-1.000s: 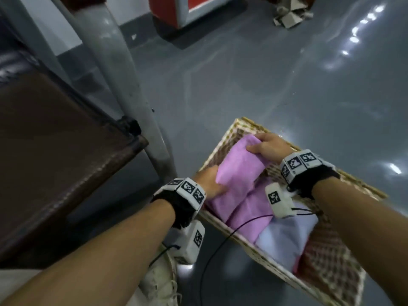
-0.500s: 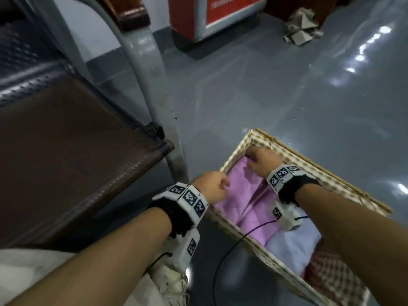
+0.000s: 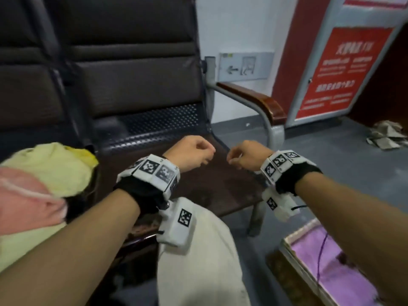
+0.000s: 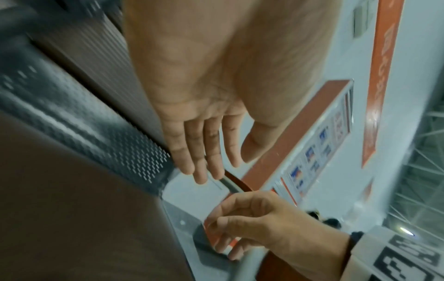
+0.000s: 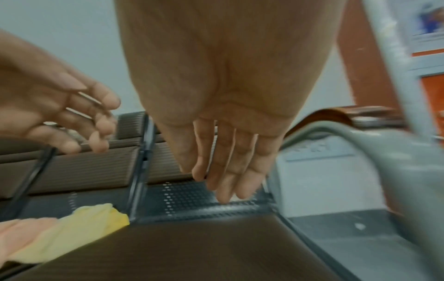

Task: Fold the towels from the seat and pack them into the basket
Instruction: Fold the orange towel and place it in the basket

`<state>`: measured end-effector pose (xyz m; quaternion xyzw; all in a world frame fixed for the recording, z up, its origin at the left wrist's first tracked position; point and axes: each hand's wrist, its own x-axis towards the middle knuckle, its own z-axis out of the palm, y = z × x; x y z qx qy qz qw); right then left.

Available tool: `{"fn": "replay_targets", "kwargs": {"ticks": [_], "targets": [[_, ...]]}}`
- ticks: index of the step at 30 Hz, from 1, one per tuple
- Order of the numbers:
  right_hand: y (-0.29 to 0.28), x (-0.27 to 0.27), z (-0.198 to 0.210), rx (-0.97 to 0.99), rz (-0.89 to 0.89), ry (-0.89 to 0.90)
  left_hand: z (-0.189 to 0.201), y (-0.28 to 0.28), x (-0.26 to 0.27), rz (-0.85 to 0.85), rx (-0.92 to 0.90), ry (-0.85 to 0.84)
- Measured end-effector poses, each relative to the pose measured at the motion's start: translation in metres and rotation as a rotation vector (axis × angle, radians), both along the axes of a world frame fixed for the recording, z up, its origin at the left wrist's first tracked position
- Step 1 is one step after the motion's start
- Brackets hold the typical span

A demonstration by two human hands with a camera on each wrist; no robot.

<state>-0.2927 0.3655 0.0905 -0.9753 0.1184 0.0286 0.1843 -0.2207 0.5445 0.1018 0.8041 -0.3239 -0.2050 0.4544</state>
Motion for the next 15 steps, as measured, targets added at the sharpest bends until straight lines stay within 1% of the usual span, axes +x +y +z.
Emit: {"fn": "replay_targets", "kwargs": {"ticks": [3,6,8,11,15], "targets": [[0.066,0.056,0.022,-0.080,0.162,-0.008,0.010,0.074,0.036,0.161,-0.025,-0.035],[0.131,0.106,0.026,-0.138,0.314,0.031,-0.008,0.150,0.066,0.290,0.083,-0.098],[0.172,0.134,0.021,-0.153,0.398,0.065,-0.027,0.196,0.083,0.340,0.204,-0.139],[0.229,0.166,0.007,-0.141,0.514,0.071,-0.050,0.257,0.103,0.381,0.371,-0.155],[0.294,0.197,-0.029,-0.067,0.647,0.084,-0.075,0.326,0.123,0.478,0.516,-0.150]]}}
